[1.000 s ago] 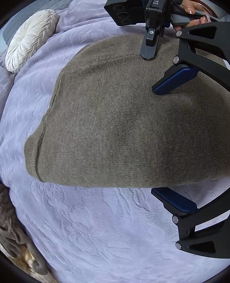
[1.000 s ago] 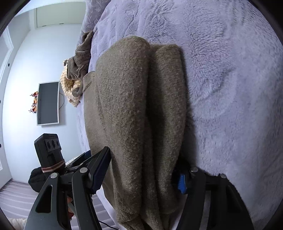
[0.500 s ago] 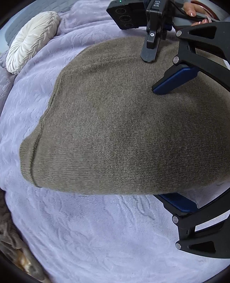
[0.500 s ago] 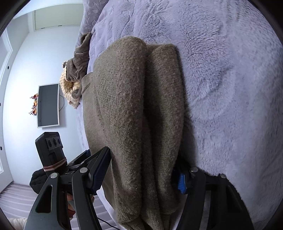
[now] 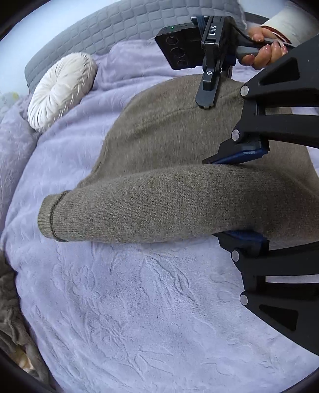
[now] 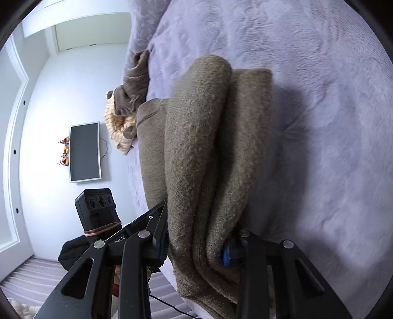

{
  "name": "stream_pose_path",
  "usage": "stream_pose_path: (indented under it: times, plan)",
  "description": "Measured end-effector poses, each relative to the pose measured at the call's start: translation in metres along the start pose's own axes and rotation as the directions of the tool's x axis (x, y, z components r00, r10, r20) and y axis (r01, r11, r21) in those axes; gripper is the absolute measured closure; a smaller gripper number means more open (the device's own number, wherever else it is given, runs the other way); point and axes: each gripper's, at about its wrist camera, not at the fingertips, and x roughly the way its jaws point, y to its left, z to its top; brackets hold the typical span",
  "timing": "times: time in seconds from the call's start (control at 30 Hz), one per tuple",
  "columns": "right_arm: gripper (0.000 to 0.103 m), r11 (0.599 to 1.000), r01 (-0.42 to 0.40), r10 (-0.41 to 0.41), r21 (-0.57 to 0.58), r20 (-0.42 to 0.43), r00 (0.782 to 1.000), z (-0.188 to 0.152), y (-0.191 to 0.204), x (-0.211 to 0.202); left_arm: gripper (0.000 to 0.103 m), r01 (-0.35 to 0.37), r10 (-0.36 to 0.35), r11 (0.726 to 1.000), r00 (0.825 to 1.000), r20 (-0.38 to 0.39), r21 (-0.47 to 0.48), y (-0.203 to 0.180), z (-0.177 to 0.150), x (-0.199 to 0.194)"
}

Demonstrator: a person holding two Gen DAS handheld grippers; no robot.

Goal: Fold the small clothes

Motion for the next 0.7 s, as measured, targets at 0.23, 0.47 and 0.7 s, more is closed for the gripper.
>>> stream_pose_path:
  times: [0.23, 0.47, 0.7]
  plan:
    - [0.068, 0.998, 0.022, -0.021, -0.058, 0.012, 1.0, -0.043, 0.039, -0.005, 0.057, 0.056, -0.057, 0.998, 0.998, 0.033, 0.042, 0.002, -0.036, -0.053]
    - [0.068, 0.994, 0.03, -0.025, -0.102, 0.049, 0.998, -0.098, 0.076, 0.012, 0.057, 0.058, -0.06, 0.998, 0.997, 0.042, 0.036, 0.052, -0.089, -0.121]
    - [0.068, 0.995, 0.016, -0.015, -0.098, 0.016, 1.0, -0.143, 0.096, 0.074, 0.057, 0.002, -0.002, 1.0, 0.999, 0.036, -0.001, 0.107, -0.131, -0.152]
